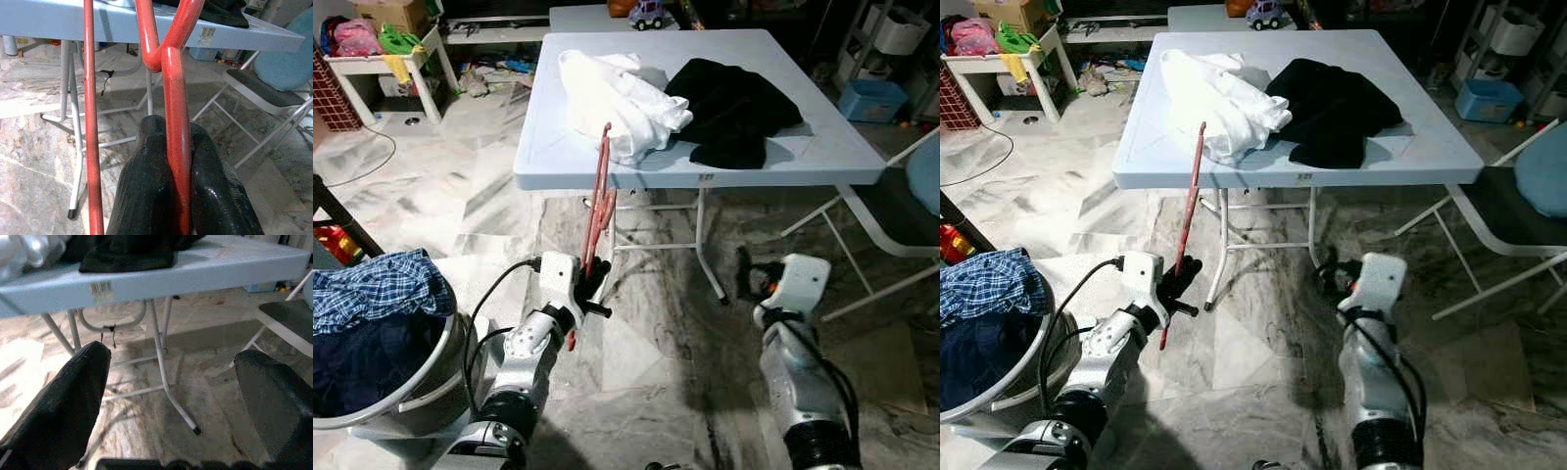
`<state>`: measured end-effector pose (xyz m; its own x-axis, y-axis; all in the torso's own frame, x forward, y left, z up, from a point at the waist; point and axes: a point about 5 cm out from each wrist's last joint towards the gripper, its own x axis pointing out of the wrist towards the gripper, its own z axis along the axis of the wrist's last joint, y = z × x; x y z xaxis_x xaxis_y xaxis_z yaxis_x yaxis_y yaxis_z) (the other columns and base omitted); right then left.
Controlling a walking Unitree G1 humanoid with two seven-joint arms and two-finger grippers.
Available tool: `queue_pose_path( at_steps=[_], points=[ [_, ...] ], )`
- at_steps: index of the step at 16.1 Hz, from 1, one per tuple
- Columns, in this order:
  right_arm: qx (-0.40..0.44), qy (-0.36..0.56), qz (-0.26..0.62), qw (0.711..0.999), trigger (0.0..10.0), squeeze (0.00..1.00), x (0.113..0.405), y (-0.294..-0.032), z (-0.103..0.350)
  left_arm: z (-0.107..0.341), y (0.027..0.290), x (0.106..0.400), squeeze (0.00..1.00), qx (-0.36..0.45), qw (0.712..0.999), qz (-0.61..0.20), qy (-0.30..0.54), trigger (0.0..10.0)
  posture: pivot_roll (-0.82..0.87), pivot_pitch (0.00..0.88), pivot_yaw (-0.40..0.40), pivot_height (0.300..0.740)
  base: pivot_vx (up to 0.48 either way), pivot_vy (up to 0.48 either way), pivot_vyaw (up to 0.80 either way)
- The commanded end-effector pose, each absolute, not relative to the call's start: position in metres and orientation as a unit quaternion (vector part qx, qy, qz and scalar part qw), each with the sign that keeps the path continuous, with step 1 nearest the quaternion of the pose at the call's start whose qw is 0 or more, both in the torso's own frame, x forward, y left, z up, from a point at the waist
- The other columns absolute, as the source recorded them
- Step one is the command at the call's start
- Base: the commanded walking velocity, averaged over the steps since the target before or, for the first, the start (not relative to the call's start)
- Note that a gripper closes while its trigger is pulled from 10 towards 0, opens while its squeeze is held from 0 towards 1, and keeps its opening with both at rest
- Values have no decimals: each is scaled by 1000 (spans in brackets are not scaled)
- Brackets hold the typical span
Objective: Hang hanger
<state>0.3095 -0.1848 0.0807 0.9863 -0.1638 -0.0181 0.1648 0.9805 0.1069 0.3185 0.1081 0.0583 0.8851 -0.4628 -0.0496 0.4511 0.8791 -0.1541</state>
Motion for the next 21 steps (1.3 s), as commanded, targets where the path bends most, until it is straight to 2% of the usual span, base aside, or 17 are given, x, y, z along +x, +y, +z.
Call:
queue_pose_path(
  at_steps=[1,4,6,11,15,18,21],
  points=[
    [61,-17,-80,995,10000,0,314,-187,90,59,107,321,0,-66,968,-237,46,10000,-97,0,11,740,0,0,0],
    [52,-22,-86,995,10000,0,314,-190,96,61,103,324,0,-65,968,-239,46,10000,-122,3,17,740,0,0,0],
    [45,-18,-103,993,10000,0,301,-194,90,55,111,321,0,-13,973,-223,54,10000,-144,16,18,740,0,0,-800],
    [41,-13,-99,994,10000,0,295,-197,90,53,110,322,0,-28,972,-226,65,10000,-166,16,8,740,0,0,-800],
    [26,-16,-58,998,10000,0,302,-181,97,57,113,325,0,-53,976,-206,54,10000,-168,33,-22,740,0,0,-800],
    [23,-2,-49,999,10000,0,304,-181,94,56,103,319,0,-55,972,-223,40,10000,-95,69,-57,740,0,0,-800],
    [16,-10,-34,999,10000,0,310,-170,99,51,101,312,0,-55,971,-228,40,10000,-105,74,-58,740,0,0,-800]
  ],
)
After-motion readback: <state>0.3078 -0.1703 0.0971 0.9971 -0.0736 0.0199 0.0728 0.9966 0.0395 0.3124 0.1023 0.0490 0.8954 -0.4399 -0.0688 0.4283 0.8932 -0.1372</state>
